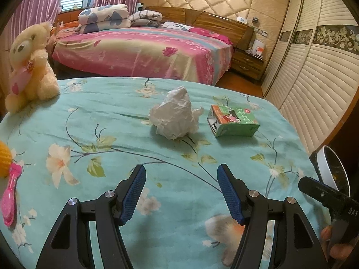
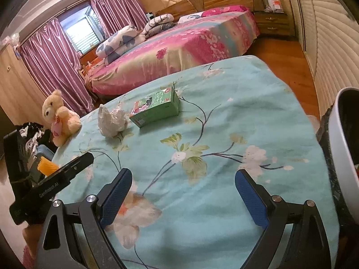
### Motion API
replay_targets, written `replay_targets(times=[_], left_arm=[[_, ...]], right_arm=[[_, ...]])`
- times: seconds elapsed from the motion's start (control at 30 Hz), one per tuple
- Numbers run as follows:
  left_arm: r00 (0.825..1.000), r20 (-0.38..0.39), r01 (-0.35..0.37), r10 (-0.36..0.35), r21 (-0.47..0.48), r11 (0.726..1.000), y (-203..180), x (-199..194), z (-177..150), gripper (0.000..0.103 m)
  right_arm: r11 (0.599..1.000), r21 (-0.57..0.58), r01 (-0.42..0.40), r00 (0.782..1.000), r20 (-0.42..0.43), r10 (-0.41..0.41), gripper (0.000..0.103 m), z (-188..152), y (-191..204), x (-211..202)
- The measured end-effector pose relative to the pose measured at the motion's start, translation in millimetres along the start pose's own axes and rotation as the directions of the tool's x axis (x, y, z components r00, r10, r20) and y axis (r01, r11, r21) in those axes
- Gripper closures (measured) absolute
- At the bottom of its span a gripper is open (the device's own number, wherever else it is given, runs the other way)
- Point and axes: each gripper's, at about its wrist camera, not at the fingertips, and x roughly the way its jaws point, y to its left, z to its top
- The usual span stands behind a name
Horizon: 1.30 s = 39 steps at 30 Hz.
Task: Collect trash
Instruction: 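Grasp the crumpled white tissue with the left tool while the right tool grasps the green juice box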
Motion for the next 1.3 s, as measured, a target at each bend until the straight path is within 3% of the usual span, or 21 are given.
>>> replay_targets(times=[0.67,0.73,0.8,0.9,1.3], left_arm=[[1.000,-0.006,0.000,0.000,0.015,1.000,13.3,68.6,55.6,0.031],[1.000,-0.006,0.001,-0.001,0.029,1.000,14.4,77.6,58.4,0.037],[1.000,-0.019,0.017,-0.016,0.038,0.999,16.3,85.1,59.8,0.054],[1.000,-0.008,0.030,-0.029,0.039,0.999,21.5,87.9,59.3,0.063],[0.998,0.010,0.063,-0.063,-0.051,0.997,45.4,56.9,35.7,0.068]], right_arm=[[0.993,-0.106,-0.049,0.999,-0.012,0.048,0.009,42.4,32.9,51.5],[0.991,-0.119,-0.054,0.998,-0.018,0.052,0.009,45.3,35.3,56.7],[0.990,-0.136,-0.046,0.999,-0.024,0.043,0.009,47.1,38.3,62.3],[0.987,-0.157,-0.041,0.999,-0.035,0.036,0.009,48.6,42.5,71.0],[0.972,-0.233,0.036,0.996,-0.066,-0.053,0.009,55.7,66.2,106.4]])
